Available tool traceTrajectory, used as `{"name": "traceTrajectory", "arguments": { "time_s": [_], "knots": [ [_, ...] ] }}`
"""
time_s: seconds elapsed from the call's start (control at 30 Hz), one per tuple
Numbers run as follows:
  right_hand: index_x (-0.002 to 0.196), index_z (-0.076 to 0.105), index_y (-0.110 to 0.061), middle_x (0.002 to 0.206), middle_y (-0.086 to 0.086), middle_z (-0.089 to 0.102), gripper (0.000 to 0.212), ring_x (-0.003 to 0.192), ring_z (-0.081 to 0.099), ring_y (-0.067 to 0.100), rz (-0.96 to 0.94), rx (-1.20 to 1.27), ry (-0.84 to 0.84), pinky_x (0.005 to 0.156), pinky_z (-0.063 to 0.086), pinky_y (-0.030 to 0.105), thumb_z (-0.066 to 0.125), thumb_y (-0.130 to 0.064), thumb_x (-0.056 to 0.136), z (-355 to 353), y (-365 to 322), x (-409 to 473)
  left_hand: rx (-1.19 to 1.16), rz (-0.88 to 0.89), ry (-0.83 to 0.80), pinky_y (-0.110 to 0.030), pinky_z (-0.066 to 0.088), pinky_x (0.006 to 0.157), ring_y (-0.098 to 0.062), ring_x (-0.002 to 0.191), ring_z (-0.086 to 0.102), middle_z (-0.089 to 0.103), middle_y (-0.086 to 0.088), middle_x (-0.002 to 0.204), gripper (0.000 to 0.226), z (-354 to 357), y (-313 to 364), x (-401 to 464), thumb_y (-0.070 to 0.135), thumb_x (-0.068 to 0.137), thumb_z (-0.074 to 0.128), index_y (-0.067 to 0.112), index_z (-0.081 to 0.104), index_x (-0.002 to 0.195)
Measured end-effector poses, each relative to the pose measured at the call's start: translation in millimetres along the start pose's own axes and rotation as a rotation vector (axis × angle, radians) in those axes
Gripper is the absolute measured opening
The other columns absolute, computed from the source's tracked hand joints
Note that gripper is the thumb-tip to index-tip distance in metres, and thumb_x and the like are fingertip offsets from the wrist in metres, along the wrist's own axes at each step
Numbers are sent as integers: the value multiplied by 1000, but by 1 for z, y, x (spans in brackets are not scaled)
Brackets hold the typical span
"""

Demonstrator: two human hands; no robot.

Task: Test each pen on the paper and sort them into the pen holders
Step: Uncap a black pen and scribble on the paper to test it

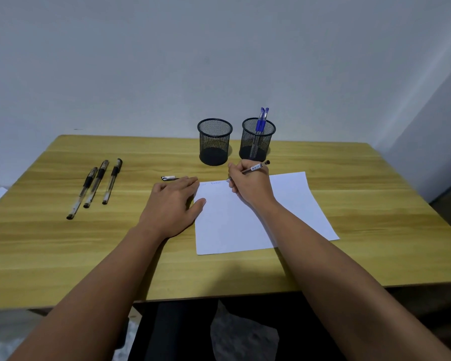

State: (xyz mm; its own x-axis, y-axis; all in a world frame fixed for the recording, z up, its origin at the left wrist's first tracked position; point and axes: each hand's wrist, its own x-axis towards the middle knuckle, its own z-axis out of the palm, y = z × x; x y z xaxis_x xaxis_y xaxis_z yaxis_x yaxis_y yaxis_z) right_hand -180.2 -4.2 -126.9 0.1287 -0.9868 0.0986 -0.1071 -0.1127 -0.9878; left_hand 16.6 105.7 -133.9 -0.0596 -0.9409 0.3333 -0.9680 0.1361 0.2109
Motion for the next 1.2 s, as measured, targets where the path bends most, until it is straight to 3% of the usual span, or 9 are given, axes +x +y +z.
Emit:
{"name": "traceTrajectory", "arguments": {
  "time_s": [0.13, 0.33, 0.43, 0.57, 0.67, 0.73, 0.97, 1.1, 1.2],
  "knots": [
    [66, 59, -3, 66, 26, 67, 39, 55, 65, 22, -5, -42, 16, 57, 51, 37, 68, -21, 100, 0, 1, 0, 4, -13, -5, -42, 31, 106, -8, 143, 41, 51, 11, 151, 57, 0, 0, 0, 56, 93, 40, 26, 59, 139],
    [73, 57, 9, 70, 33, 64, 40, 55, 65, 22, -26, -84, 10, 54, 50, 35, 69, -19, 100, 0, 1, 1, 2, -27, -22, -41, 29, 109, -6, 145, 36, 48, 13, 154, 60, -1, 0, 0, 57, 93, 39, 27, 56, 143],
    [70, 59, 4, 67, 29, 64, 39, 57, 64, 25, -25, -117, -1, 53, 49, 33, 71, -20, 98, 1, 2, 1, -1, -33, -28, -39, 28, 108, -6, 145, 36, 46, 13, 154, 61, 0, -1, 0, 58, 93, 39, 28, 55, 143],
    [64, 45, 2, 62, 29, 51, 39, 56, 61, 29, -10, -108, 6, 55, 47, 38, 67, -15, 91, 2, 3, 3, -26, -39, -14, -38, 28, 106, -4, 145, 37, 48, 14, 153, 58, 0, 0, -1, 57, 92, 41, 28, 58, 140],
    [73, 47, 11, 72, 38, 56, 41, 57, 63, 25, -17, -114, 17, 52, 49, 30, 67, -16, 96, 1, 3, 2, -23, -38, -19, -38, 28, 107, -4, 146, 35, 47, 14, 154, 59, -1, 1, -1, 57, 93, 41, 28, 57, 141],
    [73, 53, 10, 71, 34, 62, 43, 55, 62, 22, -40, -147, 15, 49, 49, 28, 69, -20, 99, 1, 3, 1, -19, -39, -26, -38, 27, 108, -4, 146, 34, 46, 15, 154, 59, -1, 1, 0, 57, 93, 40, 28, 56, 142],
    [67, 53, 3, 63, 28, 62, 41, 52, 60, 26, -54, -170, 29, 51, 48, 33, 67, -20, 98, 2, 5, 2, -17, -38, -24, -39, 28, 107, -4, 145, 35, 47, 15, 154, 58, -2, 1, -1, 57, 93, 40, 28, 57, 140],
    [73, 48, 10, 71, 38, 57, 40, 56, 59, 27, -37, -126, 70, 52, 50, 35, 65, -17, 98, 1, 3, 0, -17, -38, -28, -39, 28, 107, -4, 145, 35, 47, 15, 154, 59, -1, 1, -1, 58, 93, 39, 29, 57, 140],
    [71, 49, 7, 70, 35, 59, 40, 57, 62, 28, -42, -149, 75, 54, 51, 35, 65, -19, 97, 1, 5, 2, -22, -30, -21, -40, 29, 106, -5, 145, 36, 49, 14, 152, 59, -1, 0, -1, 58, 92, 39, 28, 58, 139]
  ]
}}
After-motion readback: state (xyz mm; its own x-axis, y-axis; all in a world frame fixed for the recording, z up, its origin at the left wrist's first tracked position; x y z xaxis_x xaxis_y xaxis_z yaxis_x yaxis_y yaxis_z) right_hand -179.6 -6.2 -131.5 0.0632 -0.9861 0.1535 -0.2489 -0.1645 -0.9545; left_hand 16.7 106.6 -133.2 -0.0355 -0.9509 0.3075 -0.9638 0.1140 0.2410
